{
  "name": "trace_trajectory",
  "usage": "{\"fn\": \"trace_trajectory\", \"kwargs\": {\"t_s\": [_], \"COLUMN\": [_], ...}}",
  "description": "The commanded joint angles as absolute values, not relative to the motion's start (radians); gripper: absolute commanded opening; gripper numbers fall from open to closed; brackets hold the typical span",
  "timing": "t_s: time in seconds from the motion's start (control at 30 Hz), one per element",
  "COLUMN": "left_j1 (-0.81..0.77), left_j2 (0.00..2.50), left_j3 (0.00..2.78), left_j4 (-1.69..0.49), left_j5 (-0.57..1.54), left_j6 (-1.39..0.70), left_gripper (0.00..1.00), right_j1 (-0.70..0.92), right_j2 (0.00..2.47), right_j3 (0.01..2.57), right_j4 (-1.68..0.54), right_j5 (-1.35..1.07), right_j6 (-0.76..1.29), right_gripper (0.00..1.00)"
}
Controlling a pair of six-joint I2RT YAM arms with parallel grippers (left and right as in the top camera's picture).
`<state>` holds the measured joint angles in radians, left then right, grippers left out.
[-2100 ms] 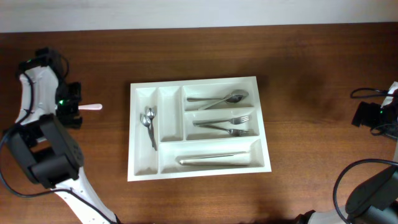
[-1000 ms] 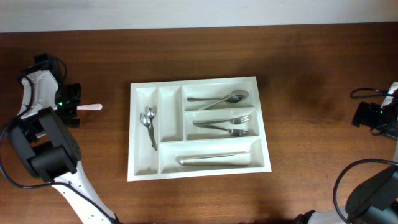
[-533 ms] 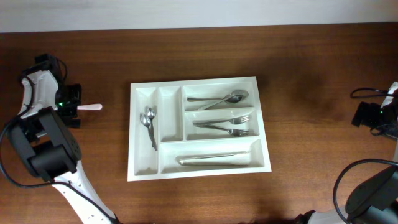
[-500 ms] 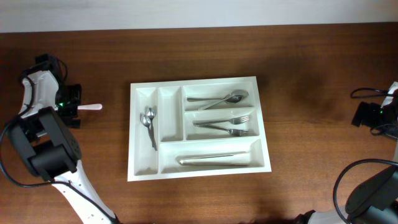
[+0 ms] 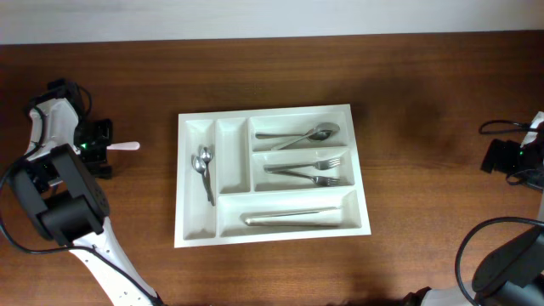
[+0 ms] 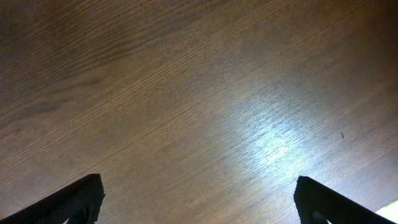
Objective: Pack container
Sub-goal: 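Lower the left gripper and grasp the white plastic knife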
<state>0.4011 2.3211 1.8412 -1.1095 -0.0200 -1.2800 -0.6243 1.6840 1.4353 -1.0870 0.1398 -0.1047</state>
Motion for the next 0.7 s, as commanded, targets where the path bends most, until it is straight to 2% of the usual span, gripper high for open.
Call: {"fn": "trace_trajectory", "kwargs": {"t_s": [0.0, 0.13, 0.17, 0.2, 0.3, 0.4, 0.67], "left_j1": [0.41, 0.41, 0.41, 0.41, 0.41, 0.41, 0.41], "left_j2": [2.348, 2.348, 2.348, 2.348, 2.348, 2.348, 2.348], "left_j3": [1.847, 1.847, 1.847, 1.847, 1.847, 1.847, 1.847], "left_j4": [-1.122, -1.136, -1.137, -1.137, -1.137, -1.139, -1.14], "left_j5": [0.004, 0.004, 0.001, -0.003, -0.03, -0.047, -0.048], "left_j6": [-1.289, -1.289, -1.289, -1.289, -1.29, -1.289, -1.289], "left_gripper": [0.99, 0.99, 0.95, 0.82, 0.56, 0.43, 0.21], "right_j1": [-0.629, -0.629, -0.629, -0.629, -0.629, -0.629, -0.629], "right_j2": [1.677, 1.677, 1.677, 1.677, 1.677, 1.677, 1.677], "right_j3": [1.433, 1.433, 1.433, 1.433, 1.433, 1.433, 1.433], "right_j4": [-1.084, -1.084, -1.084, -1.084, -1.084, -1.084, -1.084], "right_j5": [0.139, 0.139, 0.139, 0.139, 0.139, 0.139, 0.139], "right_j6": [-0.096, -0.096, -0.096, -0.096, -0.096, -0.096, -0.096], "right_gripper": [0.99, 0.99, 0.99, 0.99, 0.99, 0.99, 0.99]}}
